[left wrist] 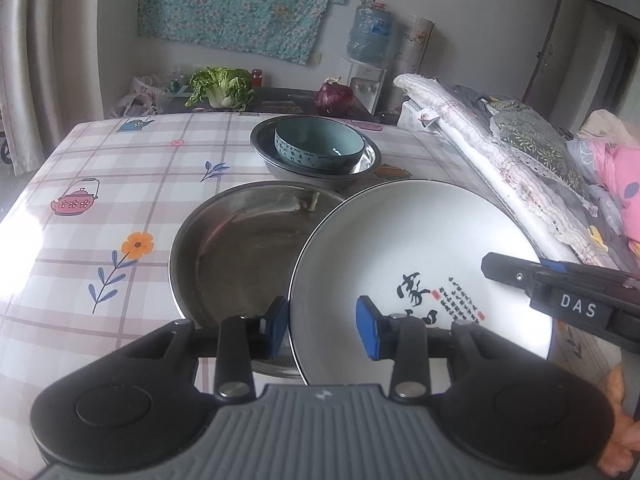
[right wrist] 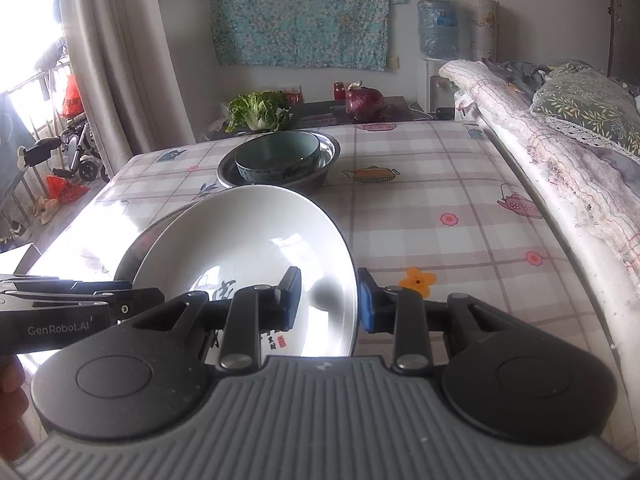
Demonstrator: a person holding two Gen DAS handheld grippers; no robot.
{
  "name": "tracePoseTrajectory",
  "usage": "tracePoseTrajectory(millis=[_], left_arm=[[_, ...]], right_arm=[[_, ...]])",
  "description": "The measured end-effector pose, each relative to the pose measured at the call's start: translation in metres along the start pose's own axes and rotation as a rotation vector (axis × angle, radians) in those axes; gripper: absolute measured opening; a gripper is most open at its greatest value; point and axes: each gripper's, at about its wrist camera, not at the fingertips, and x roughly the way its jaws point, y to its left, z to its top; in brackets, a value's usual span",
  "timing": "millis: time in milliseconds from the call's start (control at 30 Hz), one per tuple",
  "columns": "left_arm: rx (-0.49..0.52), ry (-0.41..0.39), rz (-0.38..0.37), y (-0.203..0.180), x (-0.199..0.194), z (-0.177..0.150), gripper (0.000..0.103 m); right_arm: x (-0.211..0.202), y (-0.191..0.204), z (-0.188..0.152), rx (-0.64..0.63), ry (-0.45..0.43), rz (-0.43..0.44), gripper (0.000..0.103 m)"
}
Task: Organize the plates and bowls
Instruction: 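Lower the white plate into the steel basins and open both grippers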
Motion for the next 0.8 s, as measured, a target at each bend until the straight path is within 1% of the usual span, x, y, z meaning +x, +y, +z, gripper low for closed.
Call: tracePoseTrajectory(millis=[267, 367, 500, 600, 733, 800], left_arm=[[-0.062, -0.002, 0.017, 0.024, -0.001, 0.004, 0.038], [-0.078, 0.003, 0.032, 0.033, 0.002, 0.007, 0.038], [-0.101, 0.025, 0.042, 0.046, 0.010, 0.011, 0.038], [-0.125, 0.040, 0.037, 0.053, 0.016, 0.012, 0.038], [-0.144, 0.049, 0.031, 0.061, 0.021, 0.011, 0.038], [-0.153, 0.040, -0.001, 0.064, 0.020, 0.011, 0.038]], right_arm=[[0.011, 0.019, 0.012, -0.029, 0.012, 0.028, 0.029], [0.026, 0.025, 0.018, -0.029, 0.032, 0.045, 0.029], [0.052, 0.027, 0.025, 0.005, 0.078, 0.071, 0.029], [0.071, 0.029, 0.031, 0.024, 0.114, 0.084, 0.029], [0.088, 0.030, 0.036, 0.029, 0.138, 0.093, 0.029], [0.096, 0.030, 0.038, 0.034, 0.148, 0.099, 0.029]])
